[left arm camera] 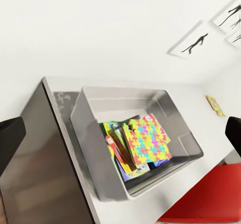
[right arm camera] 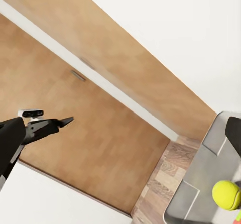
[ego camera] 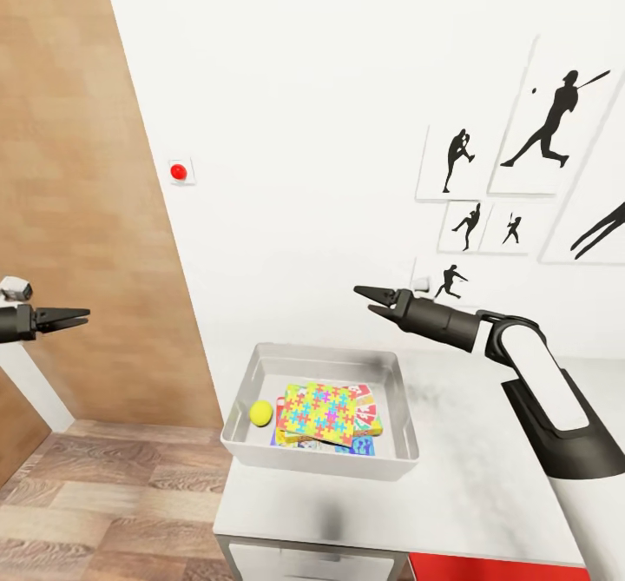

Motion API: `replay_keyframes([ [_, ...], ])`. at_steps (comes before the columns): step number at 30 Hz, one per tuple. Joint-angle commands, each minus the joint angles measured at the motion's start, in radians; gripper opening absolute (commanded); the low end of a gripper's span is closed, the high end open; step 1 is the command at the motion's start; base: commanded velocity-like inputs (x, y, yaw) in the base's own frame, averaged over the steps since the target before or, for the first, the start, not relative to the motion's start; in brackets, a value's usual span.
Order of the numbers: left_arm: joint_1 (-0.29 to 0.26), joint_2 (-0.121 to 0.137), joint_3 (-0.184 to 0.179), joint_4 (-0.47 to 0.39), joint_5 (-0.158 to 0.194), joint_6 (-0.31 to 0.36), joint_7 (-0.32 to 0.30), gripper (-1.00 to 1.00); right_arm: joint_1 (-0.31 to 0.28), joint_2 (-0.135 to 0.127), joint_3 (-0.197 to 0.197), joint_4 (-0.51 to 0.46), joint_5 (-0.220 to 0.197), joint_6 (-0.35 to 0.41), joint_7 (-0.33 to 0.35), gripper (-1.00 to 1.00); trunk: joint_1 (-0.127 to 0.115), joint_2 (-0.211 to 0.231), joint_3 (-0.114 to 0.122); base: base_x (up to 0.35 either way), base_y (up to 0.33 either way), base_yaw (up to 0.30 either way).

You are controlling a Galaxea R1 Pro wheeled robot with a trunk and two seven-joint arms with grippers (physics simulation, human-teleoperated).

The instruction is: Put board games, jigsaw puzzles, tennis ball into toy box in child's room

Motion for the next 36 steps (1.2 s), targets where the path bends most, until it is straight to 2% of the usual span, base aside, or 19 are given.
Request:
replay_keyframes([
  [1,-0.001,0.000,-0.001,-0.020,0.001,0.027,-0.004,1.00,-0.001,-0.001,0.000,-0.001,-0.005,0.001,-0.005,1.00,0.001,-0.002,-0.002,0.000,0.000,0.000],
  [6,-0.001,-0.006,-0.002,-0.076,0.004,0.061,-0.004,1.00,-0.002,0.000,-0.002,-0.001,-0.005,0.005,-0.006,1.00,0.001,-0.002,-0.002,0.000,-0.001,0.000],
  [13,0.000,-0.014,-0.004,-0.101,0.012,0.073,-0.004,1.00,-0.002,0.000,-0.003,-0.001,-0.005,0.004,-0.008,1.00,0.001,-0.002,-0.002,0.000,-0.092,0.000],
  [21,0.000,-0.025,-0.007,-0.107,0.015,0.075,-0.004,1.00,-0.002,-0.001,-0.008,-0.001,-0.006,0.006,-0.006,1.00,0.001,-0.002,-0.002,0.000,-0.253,0.000],
  [26,0.000,-0.031,-0.008,-0.108,0.015,0.075,-0.004,1.00,-0.001,-0.002,-0.029,-0.001,-0.010,0.009,-0.005,1.00,0.001,-0.002,-0.002,0.000,-0.284,-0.022],
  [36,0.000,-0.033,-0.008,-0.114,0.015,0.075,-0.004,1.00,-0.002,-0.003,-0.047,-0.001,-0.012,0.011,-0.002,1.00,0.001,-0.002,0.010,0.000,-0.279,-0.151],
])
